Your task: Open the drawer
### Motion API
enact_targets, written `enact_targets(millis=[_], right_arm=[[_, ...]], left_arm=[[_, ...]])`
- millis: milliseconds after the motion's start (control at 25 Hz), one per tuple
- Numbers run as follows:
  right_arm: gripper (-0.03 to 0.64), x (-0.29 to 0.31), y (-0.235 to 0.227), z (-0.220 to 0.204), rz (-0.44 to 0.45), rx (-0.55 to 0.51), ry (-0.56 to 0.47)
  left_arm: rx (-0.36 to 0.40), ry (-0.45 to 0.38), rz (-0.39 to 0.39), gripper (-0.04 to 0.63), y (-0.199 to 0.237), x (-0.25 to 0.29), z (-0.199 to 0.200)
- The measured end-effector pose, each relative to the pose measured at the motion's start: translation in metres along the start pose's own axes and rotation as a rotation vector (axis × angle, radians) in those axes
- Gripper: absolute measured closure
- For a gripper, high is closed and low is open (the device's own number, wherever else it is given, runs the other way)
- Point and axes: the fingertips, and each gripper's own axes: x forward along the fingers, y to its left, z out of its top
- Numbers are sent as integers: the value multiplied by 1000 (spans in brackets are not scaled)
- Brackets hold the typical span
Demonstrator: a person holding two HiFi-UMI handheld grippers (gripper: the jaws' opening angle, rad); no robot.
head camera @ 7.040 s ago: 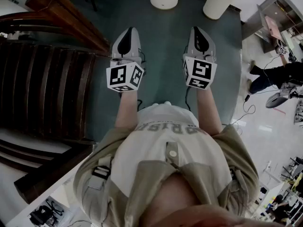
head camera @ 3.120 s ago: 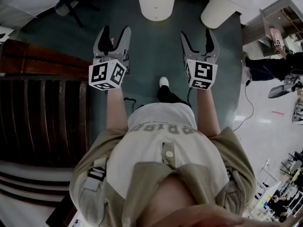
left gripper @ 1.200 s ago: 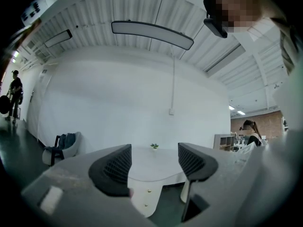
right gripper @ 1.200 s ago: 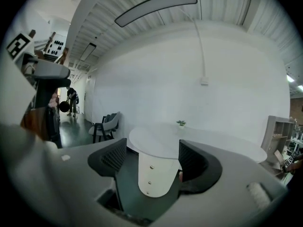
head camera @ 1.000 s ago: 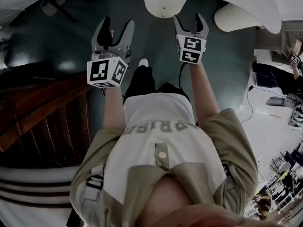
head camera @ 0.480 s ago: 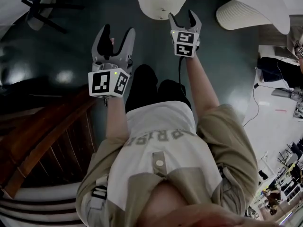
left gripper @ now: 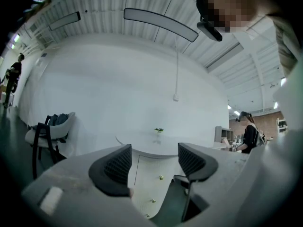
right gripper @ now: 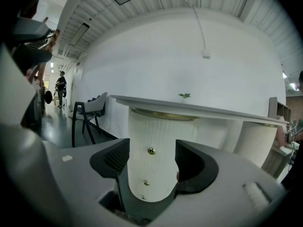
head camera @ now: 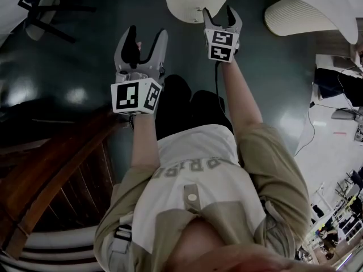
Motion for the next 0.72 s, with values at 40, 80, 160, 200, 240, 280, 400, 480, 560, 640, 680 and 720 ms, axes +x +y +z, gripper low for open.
enact_targets(millis=[40,80,160,200,240,280,400,480,560,640,680,720], right_arm=[[310,5,0,-4,0,0,-7],[310,10,0,-8,-1,0,-13],[310,20,0,-14,-5,-1,-25],[310,26,1,-17,-7,-2,-31],[310,31,1,-19,-8,-3,-39],[310,37,2,-22,-9,-4,-47],[310,51,3,-30,-8,-9,-71],[310,61,5,-35,-6,-17,-80],[314,70,7,-38,-2,-21,-90],[316,80,9,-42,-1,-18,-101],[316,85,10,-46,-3,-16,-102],[323,91,9,-49,-6,-15,-101]], left_arm=[[1,-3,-2,278,2,4,-7],[-1,-6,-2,276,4,8,-13],[-3,-10,0,278,10,16,-25],[1,-11,0,276,14,19,-31],[5,-14,3,276,18,23,-37],[10,-16,6,276,22,25,-42],[22,-24,14,277,32,31,-58],[24,-31,24,276,39,34,-66],[23,-37,31,276,44,36,-74],[20,-40,35,277,49,37,-84],[18,-41,36,276,51,37,-88],[17,-42,38,276,52,37,-92]])
